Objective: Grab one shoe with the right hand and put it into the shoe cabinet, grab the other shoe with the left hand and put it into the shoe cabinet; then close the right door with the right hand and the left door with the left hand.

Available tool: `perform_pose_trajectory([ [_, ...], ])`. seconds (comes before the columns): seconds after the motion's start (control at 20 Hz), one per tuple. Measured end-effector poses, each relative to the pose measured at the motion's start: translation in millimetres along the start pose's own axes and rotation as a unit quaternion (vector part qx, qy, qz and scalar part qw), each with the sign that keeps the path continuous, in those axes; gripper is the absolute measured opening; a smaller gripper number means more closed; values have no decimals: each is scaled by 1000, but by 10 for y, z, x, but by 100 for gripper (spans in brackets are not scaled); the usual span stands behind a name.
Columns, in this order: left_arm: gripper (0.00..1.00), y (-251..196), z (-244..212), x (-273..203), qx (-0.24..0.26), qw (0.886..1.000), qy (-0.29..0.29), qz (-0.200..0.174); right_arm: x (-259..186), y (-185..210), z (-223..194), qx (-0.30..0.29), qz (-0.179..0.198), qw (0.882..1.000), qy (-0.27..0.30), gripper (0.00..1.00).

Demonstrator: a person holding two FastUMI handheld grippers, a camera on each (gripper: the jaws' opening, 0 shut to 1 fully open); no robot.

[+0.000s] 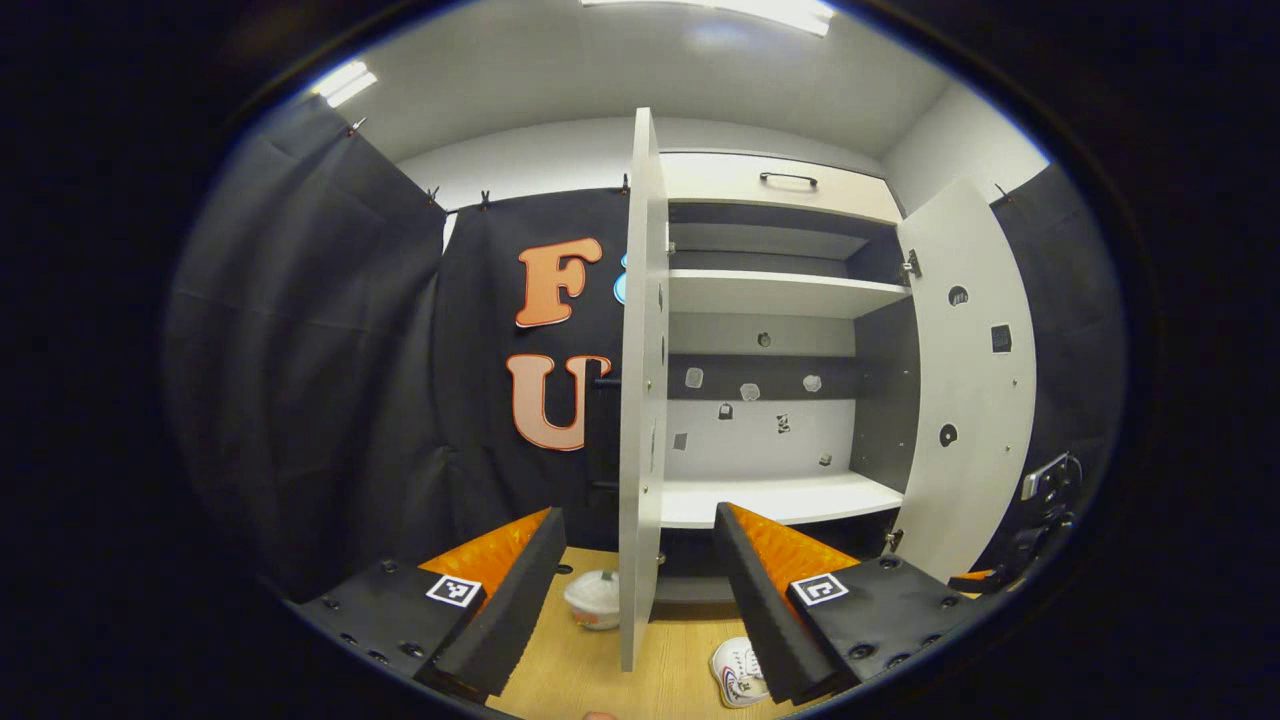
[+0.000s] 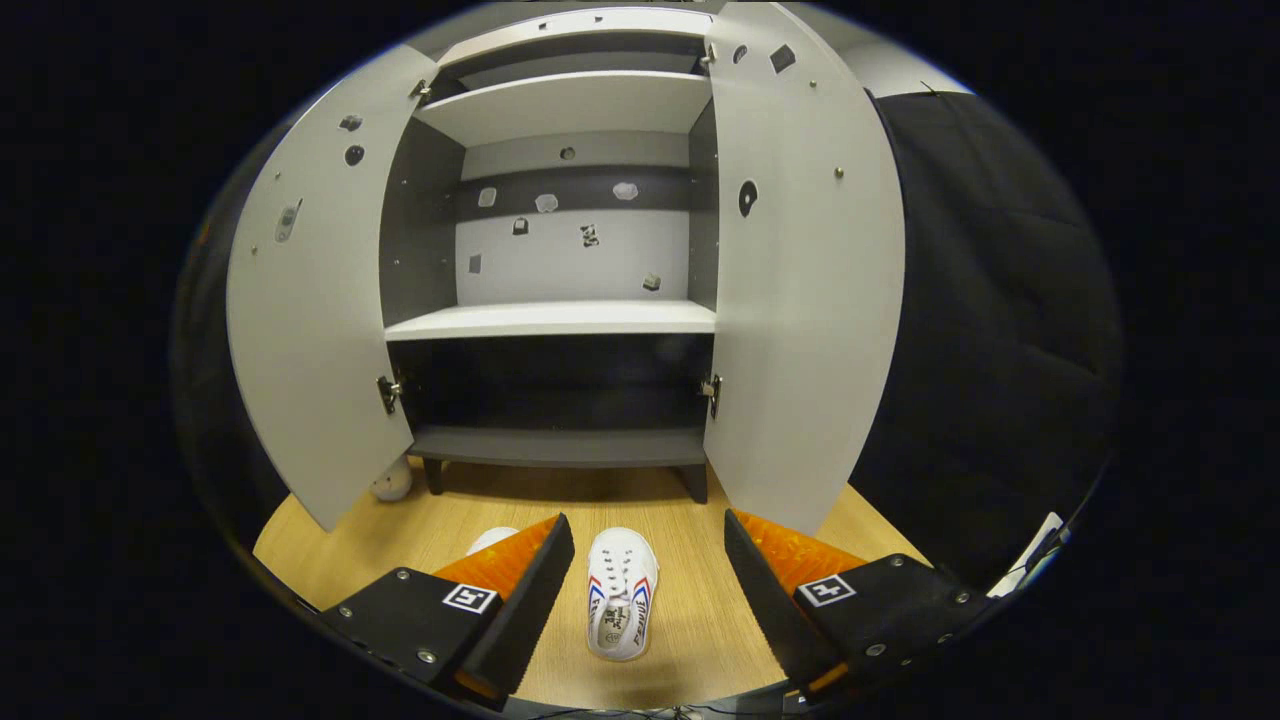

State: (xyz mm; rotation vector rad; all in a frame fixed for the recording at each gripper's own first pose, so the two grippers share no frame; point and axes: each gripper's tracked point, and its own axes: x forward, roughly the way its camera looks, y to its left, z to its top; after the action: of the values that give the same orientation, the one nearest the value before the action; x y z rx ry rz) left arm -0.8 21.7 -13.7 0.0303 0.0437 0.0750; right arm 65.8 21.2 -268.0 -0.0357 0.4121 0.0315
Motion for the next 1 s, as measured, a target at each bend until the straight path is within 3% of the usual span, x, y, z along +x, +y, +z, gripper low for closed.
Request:
perform_pose_trajectory([
  [0.4,96,249,-130,-19,19,999,17,34,627,50,-840,-25,0,996,86,92],
  [0.65,96,355,-217,-21,22,998,28,45,933,16,-1383,-29,-3,987,155,84],
  [1.0,96,475,-453,11,28,997,55,54,1142,-6,-1788,-22,-6,976,218,60],
])
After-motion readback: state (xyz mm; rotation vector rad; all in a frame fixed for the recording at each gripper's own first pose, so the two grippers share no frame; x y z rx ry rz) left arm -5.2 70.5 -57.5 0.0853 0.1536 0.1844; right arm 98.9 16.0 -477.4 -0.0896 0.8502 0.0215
